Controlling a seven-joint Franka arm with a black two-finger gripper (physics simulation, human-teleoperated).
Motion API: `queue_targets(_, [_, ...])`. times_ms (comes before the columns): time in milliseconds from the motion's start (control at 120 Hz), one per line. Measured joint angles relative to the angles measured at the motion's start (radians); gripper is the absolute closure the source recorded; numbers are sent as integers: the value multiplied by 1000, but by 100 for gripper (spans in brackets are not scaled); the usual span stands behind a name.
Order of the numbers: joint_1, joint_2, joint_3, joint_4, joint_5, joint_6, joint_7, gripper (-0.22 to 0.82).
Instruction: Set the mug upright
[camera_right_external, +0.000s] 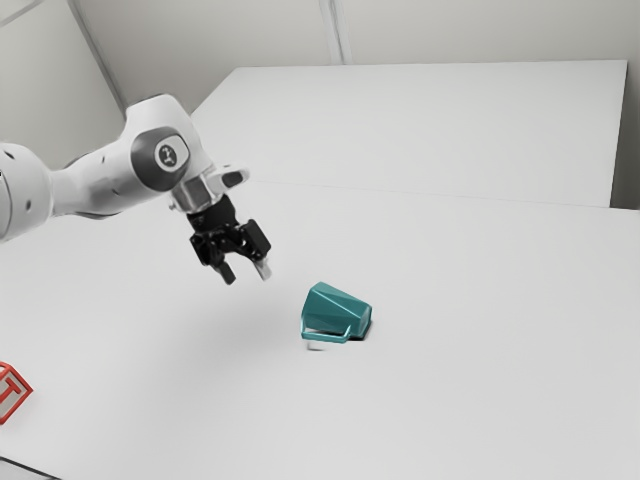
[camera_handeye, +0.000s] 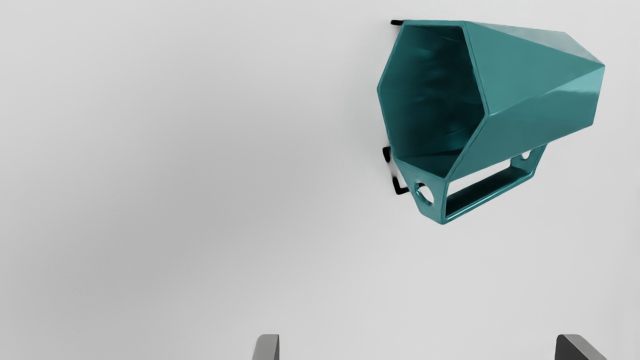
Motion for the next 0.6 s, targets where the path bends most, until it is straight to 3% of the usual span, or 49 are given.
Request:
queue_targets(200, [2,8,9,-88,-203,120,58,0])
queue_targets(600, [-14,82,9,-131,-572,271,270,0])
